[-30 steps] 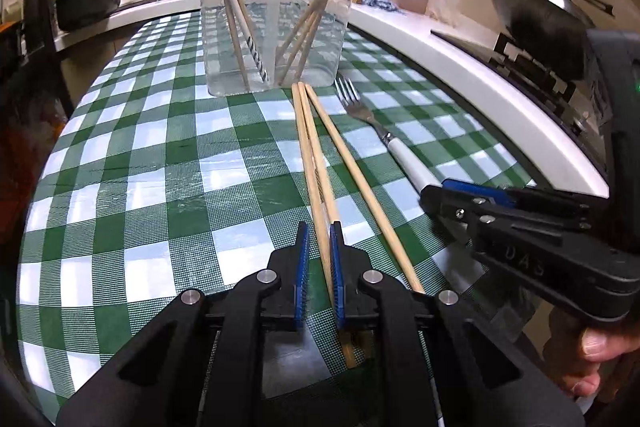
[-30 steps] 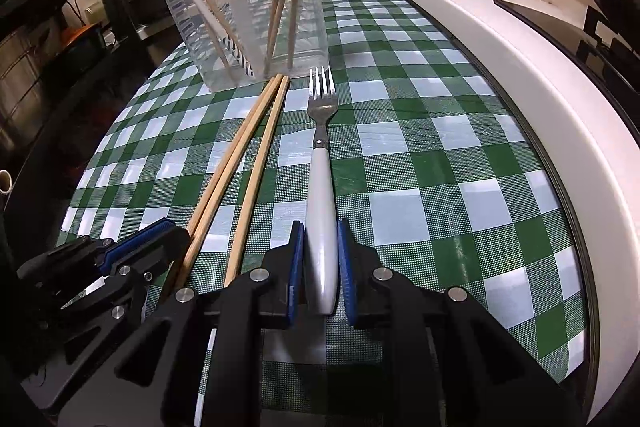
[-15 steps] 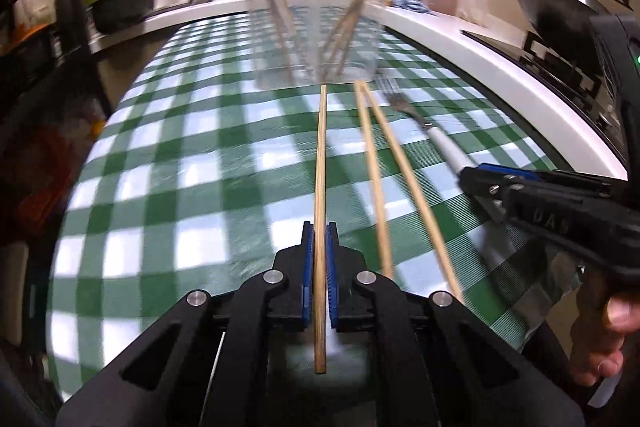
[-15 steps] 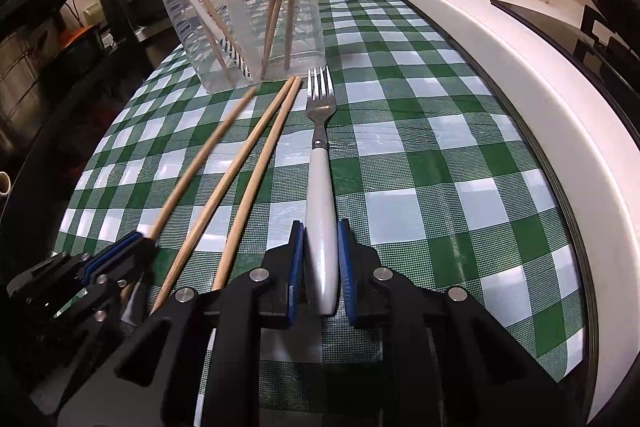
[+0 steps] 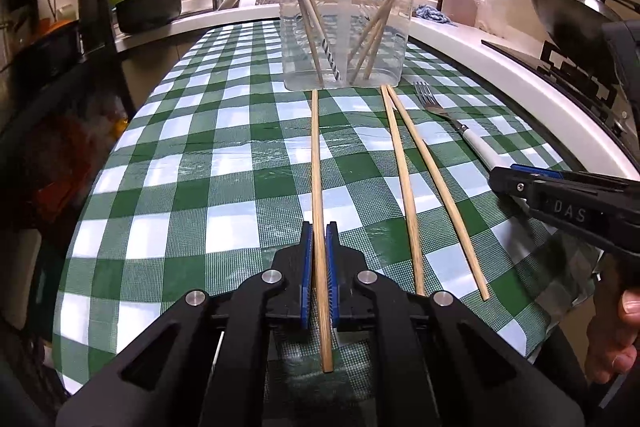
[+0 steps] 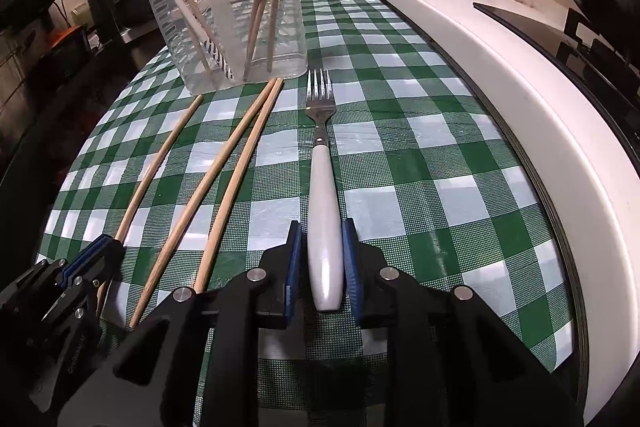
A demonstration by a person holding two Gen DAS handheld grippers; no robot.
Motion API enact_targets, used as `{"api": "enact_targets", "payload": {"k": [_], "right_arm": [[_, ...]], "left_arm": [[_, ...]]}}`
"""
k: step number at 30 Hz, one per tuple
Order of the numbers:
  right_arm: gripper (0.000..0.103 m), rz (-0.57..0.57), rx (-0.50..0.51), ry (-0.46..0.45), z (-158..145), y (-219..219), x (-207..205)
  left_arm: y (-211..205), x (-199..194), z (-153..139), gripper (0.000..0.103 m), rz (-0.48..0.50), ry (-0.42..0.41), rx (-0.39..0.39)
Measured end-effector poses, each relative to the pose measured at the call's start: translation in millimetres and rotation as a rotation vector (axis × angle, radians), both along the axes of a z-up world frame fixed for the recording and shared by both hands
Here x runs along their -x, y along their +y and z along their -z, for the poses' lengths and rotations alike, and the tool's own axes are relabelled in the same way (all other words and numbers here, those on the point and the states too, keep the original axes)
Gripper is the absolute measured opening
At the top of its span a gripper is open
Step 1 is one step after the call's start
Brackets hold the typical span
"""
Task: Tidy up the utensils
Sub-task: 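Grasp the white-handled fork with the right tool while the left tool grasps a chopstick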
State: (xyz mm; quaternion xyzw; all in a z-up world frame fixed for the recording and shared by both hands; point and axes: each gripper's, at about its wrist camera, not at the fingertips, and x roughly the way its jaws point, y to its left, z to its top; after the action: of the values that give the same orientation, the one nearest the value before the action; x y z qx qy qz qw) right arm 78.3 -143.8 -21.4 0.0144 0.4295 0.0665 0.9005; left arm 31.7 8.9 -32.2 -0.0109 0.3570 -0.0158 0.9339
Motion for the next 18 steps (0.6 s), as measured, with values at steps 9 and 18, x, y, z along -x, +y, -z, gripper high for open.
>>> {"api": "enact_targets", "payload": {"k": [9, 18], "right_arm": [[0.018, 0.014, 0.007, -0.007, 0, -3, 0], [0.018, 0.044, 0.015, -0.001, 0, -2, 6]], "left_arm": [[10, -2, -1, 0.006, -0.042, -0.014, 0.028], [9, -2, 1, 0.006, -0.048, -0.015, 0.024]]}}
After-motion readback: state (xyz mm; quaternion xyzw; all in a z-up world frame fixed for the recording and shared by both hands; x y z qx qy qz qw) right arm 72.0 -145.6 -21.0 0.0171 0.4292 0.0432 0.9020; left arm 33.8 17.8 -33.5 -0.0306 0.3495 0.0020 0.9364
